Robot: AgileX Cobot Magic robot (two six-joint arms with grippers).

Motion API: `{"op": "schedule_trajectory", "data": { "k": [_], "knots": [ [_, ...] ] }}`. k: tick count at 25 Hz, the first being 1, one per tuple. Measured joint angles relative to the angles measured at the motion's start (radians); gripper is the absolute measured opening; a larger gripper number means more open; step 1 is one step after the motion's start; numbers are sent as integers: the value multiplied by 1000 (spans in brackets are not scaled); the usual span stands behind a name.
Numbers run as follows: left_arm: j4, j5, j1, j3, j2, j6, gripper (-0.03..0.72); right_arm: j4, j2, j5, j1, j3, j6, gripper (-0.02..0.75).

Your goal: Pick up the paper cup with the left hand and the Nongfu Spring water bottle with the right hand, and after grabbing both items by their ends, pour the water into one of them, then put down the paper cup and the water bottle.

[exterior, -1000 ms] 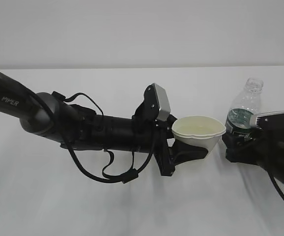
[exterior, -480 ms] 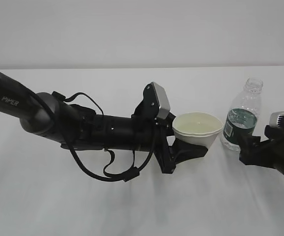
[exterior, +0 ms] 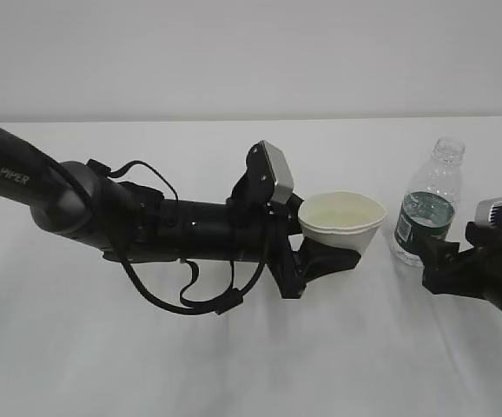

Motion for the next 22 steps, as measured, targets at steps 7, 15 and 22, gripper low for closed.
{"op": "schedule_trajectory", "data": {
  "k": [7, 15, 22],
  "knots": [
    [-2, 0, 66, 0, 0, 0, 447, -2, -35, -2, 0, 16, 0, 590],
    [4, -30, 147, 0, 0, 0, 447, -2, -35, -2, 0, 16, 0, 590],
    [7, -83, 226, 46, 0, 0, 447, 4, -35, -2, 0, 16, 0, 590]
  ]
}}
